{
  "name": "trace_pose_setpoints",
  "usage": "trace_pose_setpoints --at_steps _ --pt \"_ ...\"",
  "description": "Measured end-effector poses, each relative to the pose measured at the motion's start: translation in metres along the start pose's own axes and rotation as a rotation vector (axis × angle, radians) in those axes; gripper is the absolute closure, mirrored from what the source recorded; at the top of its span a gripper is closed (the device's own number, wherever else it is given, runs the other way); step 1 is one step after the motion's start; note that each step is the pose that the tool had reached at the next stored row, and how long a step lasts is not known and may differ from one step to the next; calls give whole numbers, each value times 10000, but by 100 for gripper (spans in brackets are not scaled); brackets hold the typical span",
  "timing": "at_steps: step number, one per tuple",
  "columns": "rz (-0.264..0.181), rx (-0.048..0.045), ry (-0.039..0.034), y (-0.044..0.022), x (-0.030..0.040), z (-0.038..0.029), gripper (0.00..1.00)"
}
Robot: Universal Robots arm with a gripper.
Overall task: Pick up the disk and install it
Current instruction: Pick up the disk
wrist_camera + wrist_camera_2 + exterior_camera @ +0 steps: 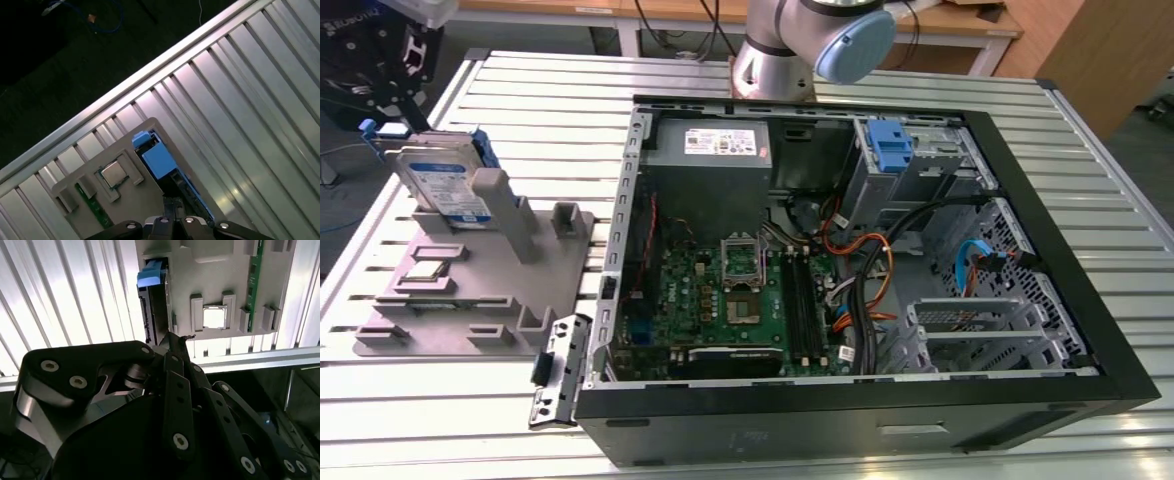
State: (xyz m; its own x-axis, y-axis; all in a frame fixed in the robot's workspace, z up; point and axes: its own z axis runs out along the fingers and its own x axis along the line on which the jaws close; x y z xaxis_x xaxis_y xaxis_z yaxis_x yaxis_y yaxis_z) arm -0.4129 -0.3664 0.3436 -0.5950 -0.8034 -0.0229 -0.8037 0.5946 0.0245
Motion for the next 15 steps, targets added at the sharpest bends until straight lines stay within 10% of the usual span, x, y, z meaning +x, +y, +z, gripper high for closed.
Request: trace_pose_setpoints --at_steps 15 --pt "-2481 -80 27 0 0 9 90"
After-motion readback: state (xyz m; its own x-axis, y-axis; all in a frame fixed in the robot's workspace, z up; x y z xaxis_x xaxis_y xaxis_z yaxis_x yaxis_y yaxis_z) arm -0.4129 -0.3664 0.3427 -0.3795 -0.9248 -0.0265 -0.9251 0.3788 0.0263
